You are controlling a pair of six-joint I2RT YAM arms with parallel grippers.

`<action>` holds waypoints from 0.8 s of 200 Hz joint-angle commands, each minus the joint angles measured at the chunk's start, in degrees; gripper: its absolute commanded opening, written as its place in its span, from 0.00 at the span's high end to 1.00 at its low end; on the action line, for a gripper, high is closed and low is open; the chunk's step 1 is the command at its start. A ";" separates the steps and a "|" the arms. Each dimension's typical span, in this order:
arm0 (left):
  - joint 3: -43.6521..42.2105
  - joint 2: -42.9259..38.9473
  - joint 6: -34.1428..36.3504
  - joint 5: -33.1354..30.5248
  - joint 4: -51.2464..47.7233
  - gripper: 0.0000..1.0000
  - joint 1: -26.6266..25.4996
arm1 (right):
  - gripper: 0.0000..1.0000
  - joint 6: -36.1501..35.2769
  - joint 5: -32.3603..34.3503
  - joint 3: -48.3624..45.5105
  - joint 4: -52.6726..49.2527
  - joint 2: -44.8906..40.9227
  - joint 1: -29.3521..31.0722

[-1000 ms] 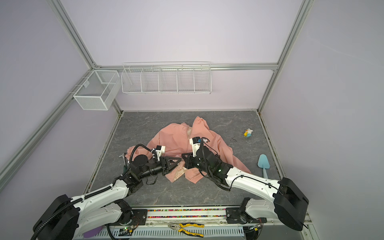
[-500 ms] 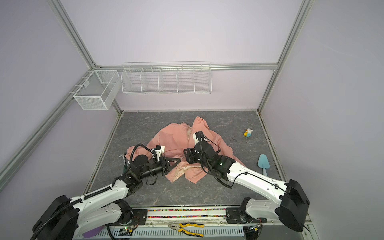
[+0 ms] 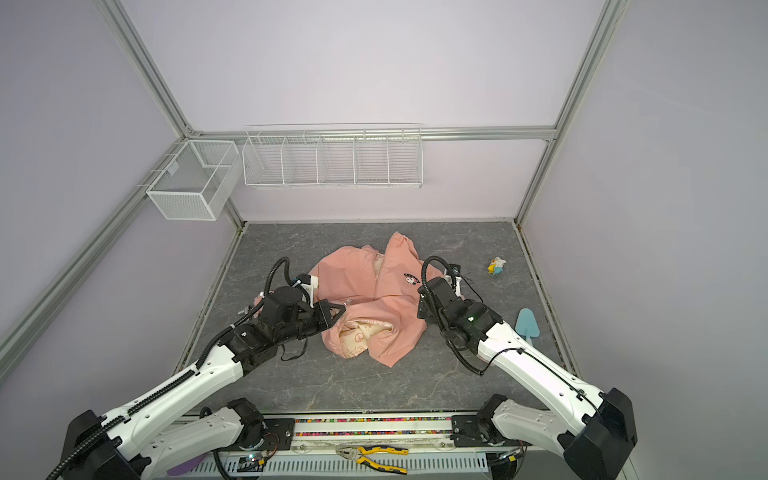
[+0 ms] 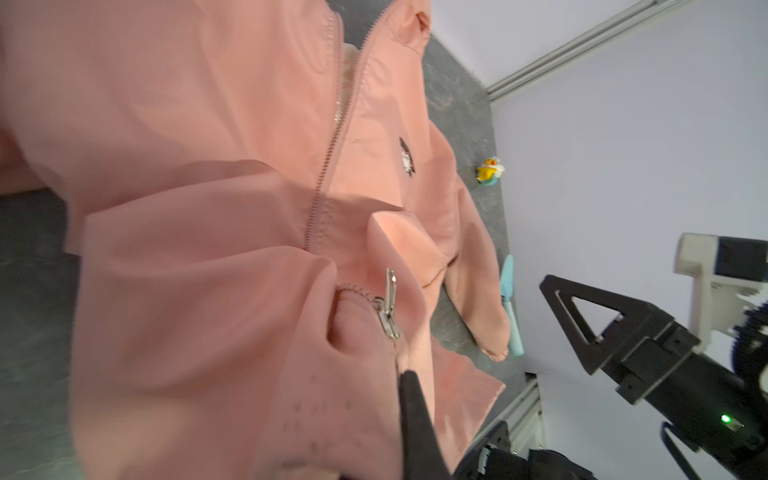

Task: Zip up the jacket

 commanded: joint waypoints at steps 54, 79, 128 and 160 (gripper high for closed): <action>2.10 -1.52 10.31 -6.71 -7.51 1.00 0.92 | 0.10 -1.75 -14.43 -8.73 6.97 5.84 -12.77; -1.50 -5.58 7.57 -5.91 -5.32 1.00 3.66 | 0.11 -1.40 -16.90 -8.19 8.11 10.22 -13.94; -3.23 -9.84 9.06 -1.22 -4.86 1.00 6.72 | 0.21 -0.44 -24.39 -9.10 13.88 17.63 -13.98; -3.00 -9.08 10.47 -0.89 -5.88 1.00 6.70 | 0.28 0.67 -29.88 -10.67 18.82 20.64 -13.82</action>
